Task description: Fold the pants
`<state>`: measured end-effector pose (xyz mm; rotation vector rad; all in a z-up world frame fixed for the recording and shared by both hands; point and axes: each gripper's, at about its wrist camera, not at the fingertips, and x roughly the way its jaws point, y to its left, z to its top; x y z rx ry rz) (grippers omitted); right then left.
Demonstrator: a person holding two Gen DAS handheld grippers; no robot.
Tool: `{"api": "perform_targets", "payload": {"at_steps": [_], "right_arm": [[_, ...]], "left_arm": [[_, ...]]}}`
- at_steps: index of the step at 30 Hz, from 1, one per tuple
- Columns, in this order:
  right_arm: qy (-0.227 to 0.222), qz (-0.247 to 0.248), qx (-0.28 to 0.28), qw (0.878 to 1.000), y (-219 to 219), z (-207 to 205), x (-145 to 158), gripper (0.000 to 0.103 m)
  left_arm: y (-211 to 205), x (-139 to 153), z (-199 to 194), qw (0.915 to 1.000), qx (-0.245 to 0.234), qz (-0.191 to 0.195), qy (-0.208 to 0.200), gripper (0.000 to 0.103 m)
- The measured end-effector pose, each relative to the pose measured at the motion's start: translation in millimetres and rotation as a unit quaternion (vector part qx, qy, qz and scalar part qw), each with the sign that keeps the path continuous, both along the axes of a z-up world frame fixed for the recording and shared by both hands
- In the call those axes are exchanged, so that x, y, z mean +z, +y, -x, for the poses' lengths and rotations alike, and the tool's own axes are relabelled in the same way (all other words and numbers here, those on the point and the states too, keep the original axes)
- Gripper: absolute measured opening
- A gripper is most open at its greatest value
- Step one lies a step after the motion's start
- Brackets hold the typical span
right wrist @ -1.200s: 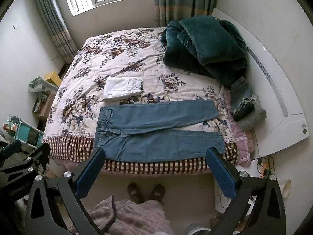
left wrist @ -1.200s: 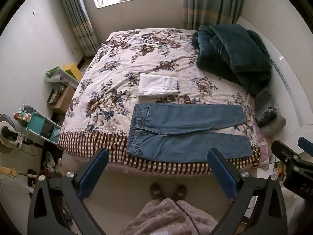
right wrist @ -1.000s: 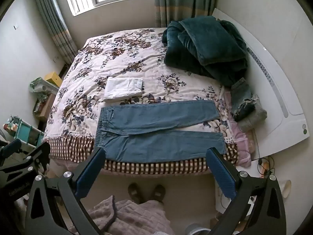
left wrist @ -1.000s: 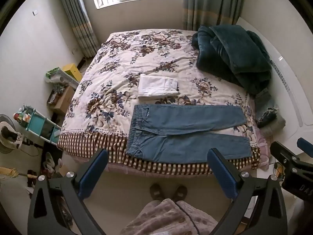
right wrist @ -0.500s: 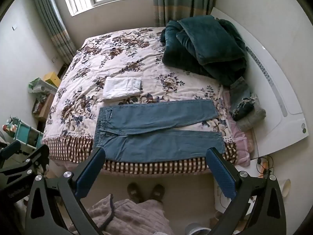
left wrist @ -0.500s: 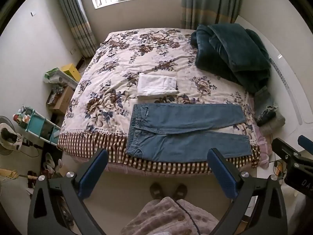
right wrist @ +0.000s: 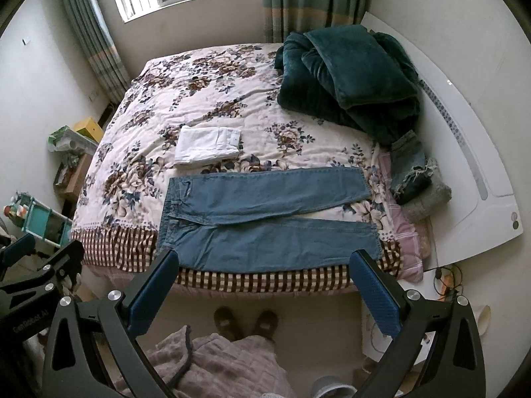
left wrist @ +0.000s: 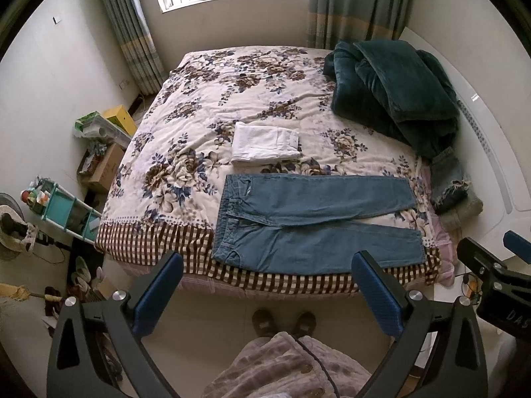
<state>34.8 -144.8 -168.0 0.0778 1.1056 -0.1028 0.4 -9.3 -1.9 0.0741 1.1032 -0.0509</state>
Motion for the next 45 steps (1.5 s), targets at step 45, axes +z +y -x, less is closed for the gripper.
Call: {"api": "perform_targets", "payload": {"at_steps": [45], "right_arm": [[0.008, 0.002, 0.005, 1.000, 8.9, -10.8, 0.3, 0.103]], "left_arm": [[6.6, 8.0, -11.7, 0.9999, 0.002, 0.006, -0.008, 0.103]]}}
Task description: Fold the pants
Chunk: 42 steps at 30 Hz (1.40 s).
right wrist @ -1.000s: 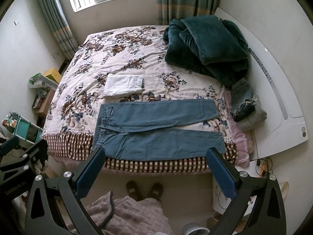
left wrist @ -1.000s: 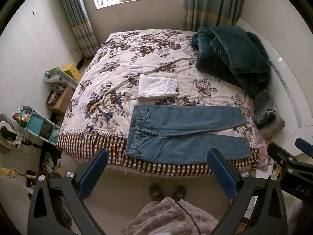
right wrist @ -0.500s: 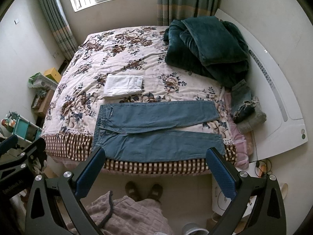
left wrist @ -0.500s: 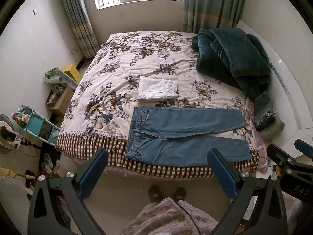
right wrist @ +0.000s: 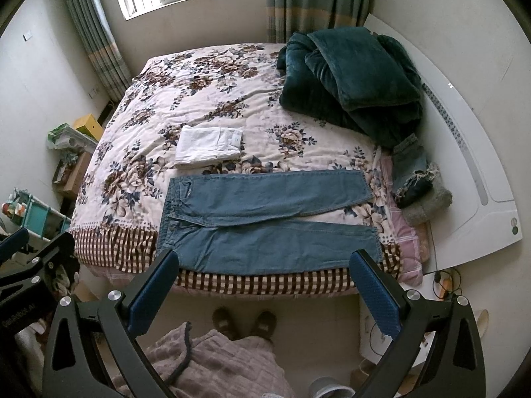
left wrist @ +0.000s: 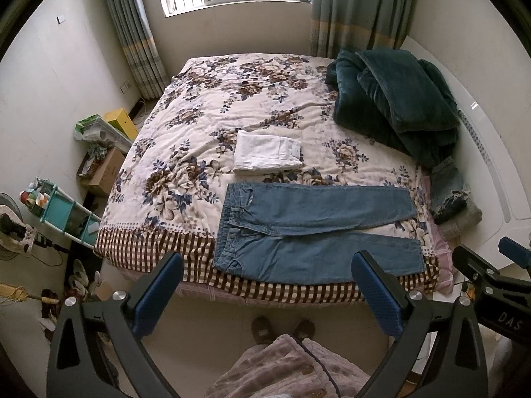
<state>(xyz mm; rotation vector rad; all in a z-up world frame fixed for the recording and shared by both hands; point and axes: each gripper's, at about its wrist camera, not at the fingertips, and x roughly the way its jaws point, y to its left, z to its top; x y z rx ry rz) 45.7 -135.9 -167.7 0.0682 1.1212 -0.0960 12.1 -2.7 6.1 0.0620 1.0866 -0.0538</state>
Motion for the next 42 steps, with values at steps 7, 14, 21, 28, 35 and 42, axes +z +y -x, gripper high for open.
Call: {"api": "perform_targets", "payload": {"at_steps": [7, 14, 21, 28, 35, 42], "right_arm": [[0.001, -0.001, 0.000, 1.000, -0.7, -0.1, -0.4, 0.103], [-0.002, 0.001, -0.001, 1.000, 0.3, -2.1, -1.1, 0.103], [-0.020, 0.004, -0.046, 0.999, -5.2, -29.6, -23.9, 0.103], [-0.015, 0.013, -0.100, 0.995, -14.2, -87.0, -85.3, 0.103], [0.022, 0.030, -0.121, 0.992, -55.8, -170.5, -173.4, 0.103], [0.058, 0.022, -0.116, 0.991, -125.4, -267.0, -290.6, 0.103]], "left_arm": [[0.3, 1.7, -3.8, 1.0000, -0.001, 0.001, 0.000, 0.103], [4.4, 0.0, -17.5, 1.0000, -0.001, 0.007, -0.002, 0.103], [21.1, -33.0, -49.7, 0.9998, 0.002, 0.013, -0.013, 0.103], [14.3, -95.4, -100.3, 1.0000, -0.009, 0.002, 0.001, 0.103], [-18.8, -164.3, -165.5, 0.9997, 0.005, -0.005, 0.023, 0.103], [-81.6, -269.0, -246.9, 0.9961, 0.022, -0.033, 0.079, 0.103]]}}
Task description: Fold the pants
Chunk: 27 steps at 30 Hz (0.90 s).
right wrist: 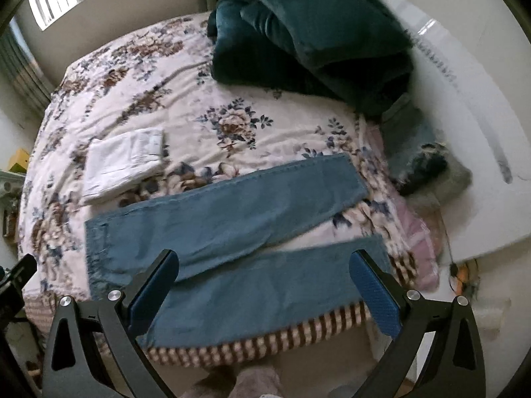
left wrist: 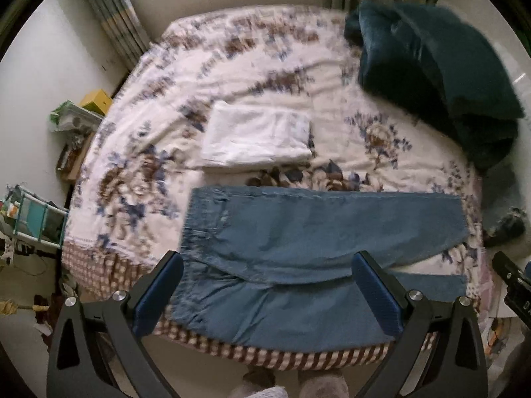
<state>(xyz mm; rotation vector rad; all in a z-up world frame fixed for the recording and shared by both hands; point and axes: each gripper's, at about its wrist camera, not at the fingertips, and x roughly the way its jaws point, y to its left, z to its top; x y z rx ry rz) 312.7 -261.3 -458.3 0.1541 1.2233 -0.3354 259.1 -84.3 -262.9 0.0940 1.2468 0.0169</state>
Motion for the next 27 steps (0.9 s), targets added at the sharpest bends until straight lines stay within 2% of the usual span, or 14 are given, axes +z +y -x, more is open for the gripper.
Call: {"api": "perform_targets", "payload": {"at_steps": [2, 6, 10, 13, 14, 16, 18, 20, 21, 22, 23, 25, 26, 27], "right_arm": [[-0.003, 0.025, 0.020, 0.999, -19.8, -30.9, -39.4, 0.103], [0.048, 0.064, 0.089, 0.993, -54.9, -100.6, -140.8, 0.103], [0.124, 0.076, 0.161, 0.976, -76.6, -161.4, -243.7, 0.103], [0.178, 0.087, 0.233, 0.952, -76.1, -199.2, -320.4, 0.102], [0.200, 0.094, 0.265, 0.938, -76.0, -216.5, -353.2, 0.102], [0.228, 0.106, 0.302, 0.920, -73.6, -230.0, -385.4, 0.101], [0.250, 0.129, 0.346, 0.895, -70.2, -247.0, -425.9, 0.101], [0.271, 0.123, 0.386, 0.873, -65.8, -258.1, -456.2, 0.101], [0.275, 0.120, 0.398, 0.867, -64.8, -259.5, -461.3, 0.101], [0.277, 0.118, 0.409, 0.861, -63.6, -262.0, -466.3, 0.098], [0.277, 0.108, 0.420, 0.857, -62.5, -263.8, -470.5, 0.093], [0.277, 0.073, 0.423, 0.860, -64.1, -263.5, -470.9, 0.055], [0.275, 0.039, 0.415, 0.867, -66.7, -261.4, -467.7, 0.042], [0.270, 0.025, 0.405, 0.873, -67.8, -259.2, -464.9, 0.018]], "left_arm": [[-25.0, -39.2, -25.6, 0.9997, -0.008, -0.014, 0.017, 0.103], [-81.1, -129.5, -76.3, 0.9948, -0.061, -0.070, 0.042, 0.103], [-120.8, -220.8, -116.5, 0.9796, -0.138, -0.124, 0.079, 0.103], [-142.4, -281.4, -139.6, 0.9659, -0.185, -0.145, 0.109, 0.103], [-148.4, -296.4, -145.3, 0.9611, -0.198, -0.153, 0.118, 0.103], [-157.6, -334.1, -154.7, 0.9454, -0.238, -0.172, 0.141, 0.103], [-161.8, -361.0, -158.5, 0.9316, -0.272, -0.176, 0.165, 0.103], [-160.8, -376.8, -164.2, 0.9274, -0.286, -0.160, 0.180, 0.103], [-158.0, -378.5, -167.8, 0.9300, -0.285, -0.142, 0.184, 0.101], [-154.6, -377.8, -171.3, 0.9324, -0.284, -0.117, 0.191, 0.091], [-151.7, -376.7, -175.0, 0.9336, -0.282, -0.091, 0.202, 0.082], [-147.4, -369.7, -176.5, 0.9347, -0.284, -0.051, 0.208, 0.049], [-146.2, -365.8, -176.1, 0.9352, -0.286, -0.050, 0.203, 0.043], [-144.8, -362.3, -176.4, 0.9368, -0.284, -0.044, 0.199, 0.028]]}}
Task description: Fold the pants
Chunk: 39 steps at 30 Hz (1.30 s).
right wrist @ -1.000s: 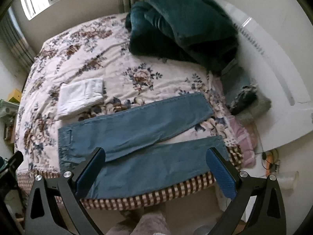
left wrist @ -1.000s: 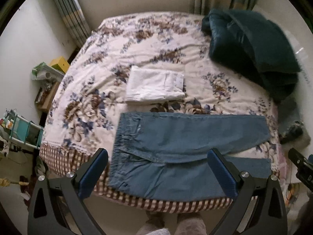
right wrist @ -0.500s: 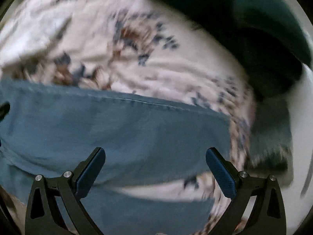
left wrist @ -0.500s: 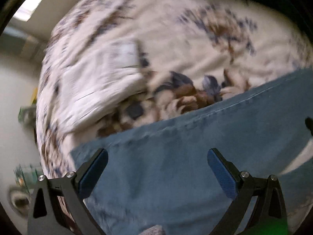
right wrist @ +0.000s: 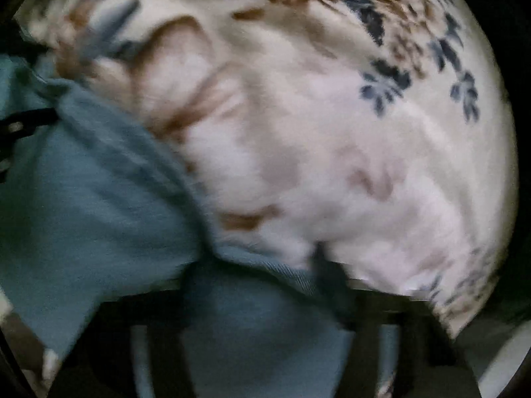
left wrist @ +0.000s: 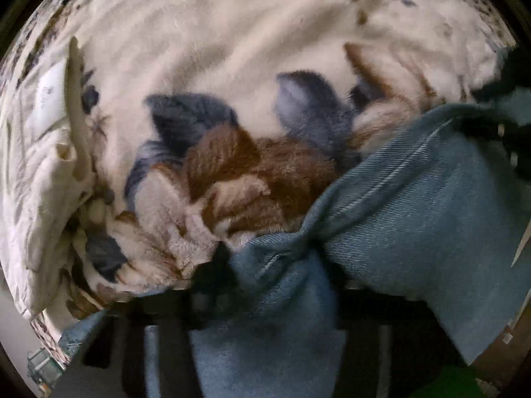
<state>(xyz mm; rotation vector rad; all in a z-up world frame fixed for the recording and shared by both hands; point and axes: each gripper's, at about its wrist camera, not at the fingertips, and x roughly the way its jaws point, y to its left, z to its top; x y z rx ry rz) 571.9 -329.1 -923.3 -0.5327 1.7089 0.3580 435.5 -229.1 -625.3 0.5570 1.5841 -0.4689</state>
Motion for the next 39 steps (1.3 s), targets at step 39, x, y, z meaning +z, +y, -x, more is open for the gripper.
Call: {"api": "perform_targets", "payload": {"at_steps": [39], "right_arm": [[-0.068, -0.011, -0.289, 0.955, 10.1, 381.6, 71.6, 0.013]], "left_arm": [[33.3, -22.8, 296.9, 0.9550, 0.294, 0.012, 0.039, 0.005]]}}
